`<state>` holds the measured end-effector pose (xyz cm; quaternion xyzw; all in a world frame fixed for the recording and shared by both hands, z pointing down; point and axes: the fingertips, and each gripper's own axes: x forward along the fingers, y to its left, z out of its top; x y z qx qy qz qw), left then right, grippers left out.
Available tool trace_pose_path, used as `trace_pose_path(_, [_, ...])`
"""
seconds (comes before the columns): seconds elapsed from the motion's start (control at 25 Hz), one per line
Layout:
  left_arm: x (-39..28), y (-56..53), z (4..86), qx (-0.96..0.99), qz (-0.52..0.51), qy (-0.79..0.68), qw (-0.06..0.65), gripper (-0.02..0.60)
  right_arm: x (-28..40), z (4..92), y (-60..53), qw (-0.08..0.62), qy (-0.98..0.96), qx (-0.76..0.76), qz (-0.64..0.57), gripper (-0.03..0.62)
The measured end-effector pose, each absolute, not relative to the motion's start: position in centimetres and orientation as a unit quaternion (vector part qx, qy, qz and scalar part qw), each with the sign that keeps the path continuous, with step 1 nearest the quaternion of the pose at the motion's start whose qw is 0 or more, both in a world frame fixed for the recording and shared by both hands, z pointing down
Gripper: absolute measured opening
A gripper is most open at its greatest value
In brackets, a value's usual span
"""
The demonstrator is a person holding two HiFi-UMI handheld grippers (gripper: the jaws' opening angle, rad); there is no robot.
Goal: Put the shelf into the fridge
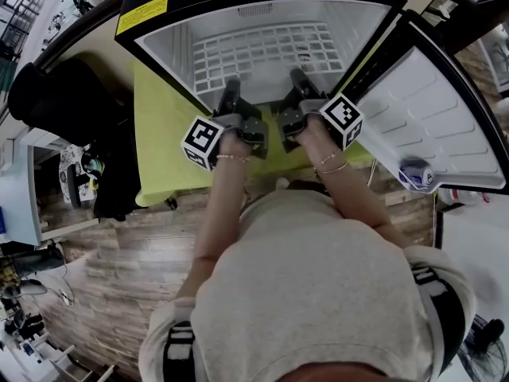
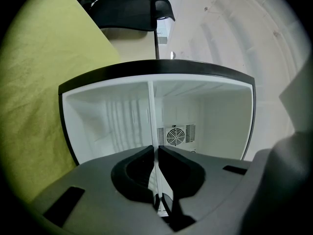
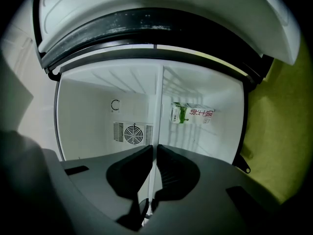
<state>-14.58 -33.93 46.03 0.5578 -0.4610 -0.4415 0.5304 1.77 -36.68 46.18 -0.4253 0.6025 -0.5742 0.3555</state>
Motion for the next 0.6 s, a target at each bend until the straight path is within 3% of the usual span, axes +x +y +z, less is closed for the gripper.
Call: trace_pose_path(0.6, [-15.0,-36.1,46.0,0.563,-0.444,-0.459,0.525,0.031,1.3,46.1,-38.8,0.356,0.598,-0.419,-0.583,0.031])
